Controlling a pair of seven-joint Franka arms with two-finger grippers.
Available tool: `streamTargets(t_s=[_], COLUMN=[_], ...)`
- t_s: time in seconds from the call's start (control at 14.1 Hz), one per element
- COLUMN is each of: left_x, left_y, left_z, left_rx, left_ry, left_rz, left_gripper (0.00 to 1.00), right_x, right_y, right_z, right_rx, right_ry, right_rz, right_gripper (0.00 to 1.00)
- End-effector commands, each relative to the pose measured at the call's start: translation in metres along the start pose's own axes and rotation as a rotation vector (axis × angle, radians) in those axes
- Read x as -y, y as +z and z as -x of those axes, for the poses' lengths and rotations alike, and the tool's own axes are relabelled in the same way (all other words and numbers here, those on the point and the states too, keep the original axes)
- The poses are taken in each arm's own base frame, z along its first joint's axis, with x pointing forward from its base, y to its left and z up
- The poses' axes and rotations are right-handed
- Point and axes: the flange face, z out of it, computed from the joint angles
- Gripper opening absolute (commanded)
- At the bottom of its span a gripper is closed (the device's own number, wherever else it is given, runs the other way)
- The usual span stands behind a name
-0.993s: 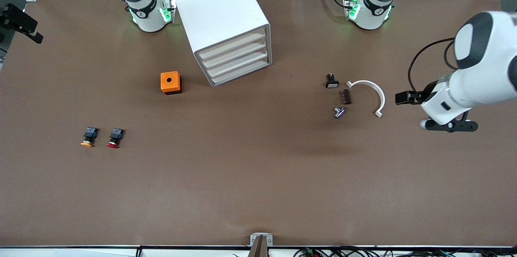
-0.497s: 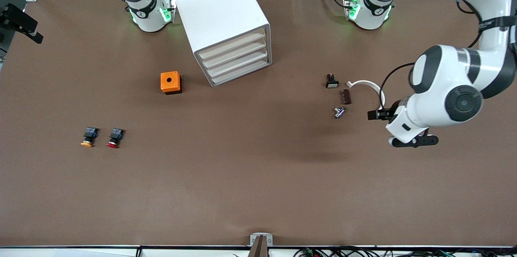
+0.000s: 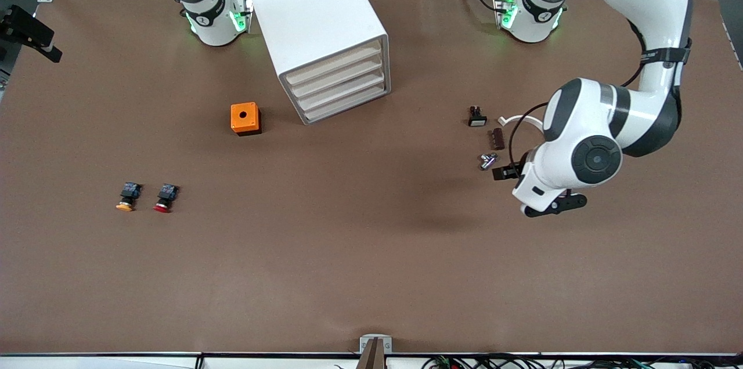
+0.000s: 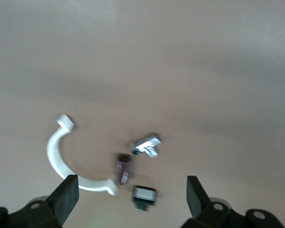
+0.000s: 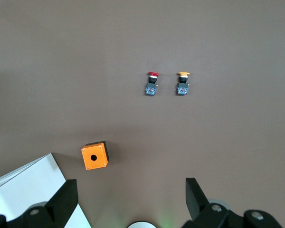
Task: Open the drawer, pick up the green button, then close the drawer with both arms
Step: 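Reach the left gripper toward the white cabinet's drawer front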
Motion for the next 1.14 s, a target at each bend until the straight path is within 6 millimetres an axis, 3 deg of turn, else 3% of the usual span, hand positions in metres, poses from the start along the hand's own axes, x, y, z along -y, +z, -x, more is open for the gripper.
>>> streamTargets(t_s=[0.0,0.21,0.43,0.57,0.85,1.06], left_x=[-0.021,-0.043,-0.063,-0.086,-0.131,-0.150], left_y=[0.001,0.011,0.026,0.034,0.065,0.089], left_z=[0.006,0.017,0.015,0.018,0.028,0.024], left_rx=[0.052,0.156,0.302,0.385,0.525,0.676], left_ry=[-0.117,-0.256,-0.437,-0.562,-0.722,-0.965], left_rz=[0.050,0.113,0.203,0.228,0.216,0.181], left_gripper=[1.00,1.00,1.00,1.00,1.00,1.00], right_x=[0.001,0.001,0.003,0.001,0.002,0.002], right_y=[-0.002,-0.002,-0.002,-0.002,-0.002,-0.002], right_z=[0.004,0.004,0.004,0.004,0.004,0.004], right_rx=[-0.004,-0.002,-0.004,-0.002,-0.001,-0.001], right_ry=[0.014,0.014,0.011,0.012,0.011,0.011], right_rz=[-0.008,-0.008,-0.008,-0.008,-0.008,-0.008], right_gripper=[1.00,1.00,1.00,1.00,1.00,1.00])
